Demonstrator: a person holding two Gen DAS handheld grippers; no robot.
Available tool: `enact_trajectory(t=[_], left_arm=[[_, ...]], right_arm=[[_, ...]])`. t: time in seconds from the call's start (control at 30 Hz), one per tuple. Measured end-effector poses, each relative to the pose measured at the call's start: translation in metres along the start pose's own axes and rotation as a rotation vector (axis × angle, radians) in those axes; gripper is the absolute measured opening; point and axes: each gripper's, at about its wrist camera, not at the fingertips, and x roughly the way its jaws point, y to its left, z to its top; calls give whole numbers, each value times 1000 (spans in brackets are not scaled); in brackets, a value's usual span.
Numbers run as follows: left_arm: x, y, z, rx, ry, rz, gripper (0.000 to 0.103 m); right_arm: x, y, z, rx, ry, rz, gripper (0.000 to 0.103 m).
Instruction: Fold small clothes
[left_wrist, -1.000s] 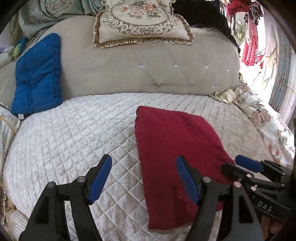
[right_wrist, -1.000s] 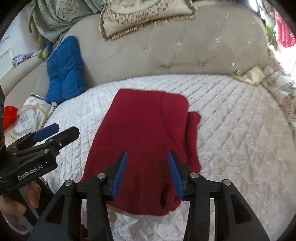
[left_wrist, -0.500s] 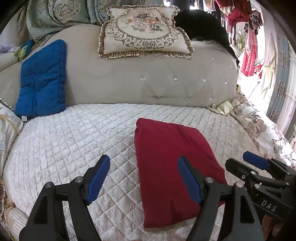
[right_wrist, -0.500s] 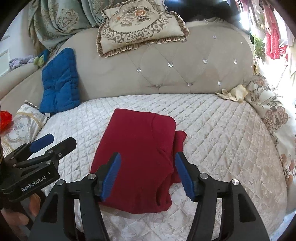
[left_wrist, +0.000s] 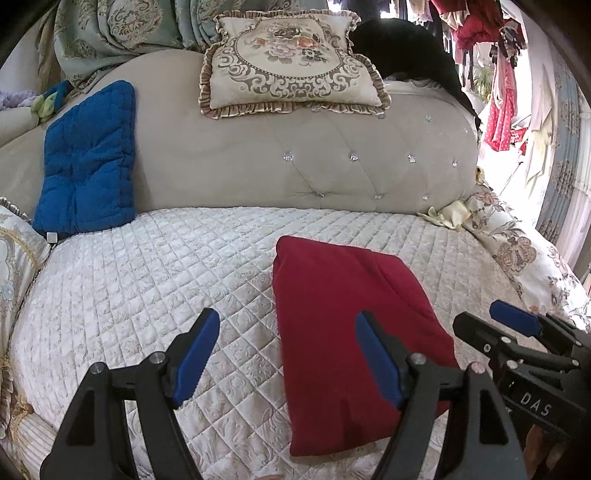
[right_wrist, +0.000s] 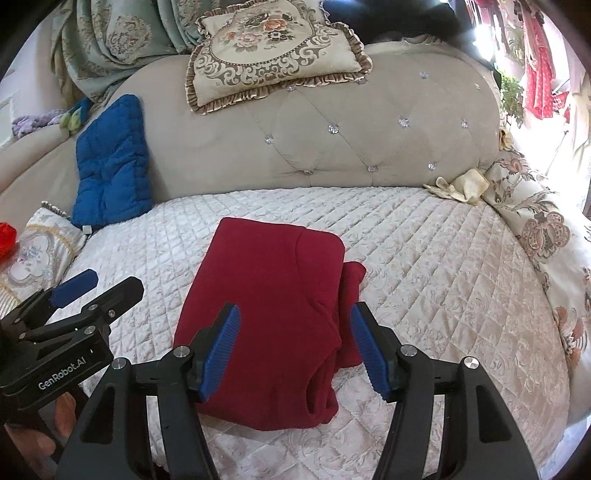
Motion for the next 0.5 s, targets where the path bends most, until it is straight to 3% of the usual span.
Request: enact_trajectory(t=[0.5], left_arm=[[9,8,-5,-11,12,20,79]], right_arm=[[13,8,1,-16,10,-9,43]])
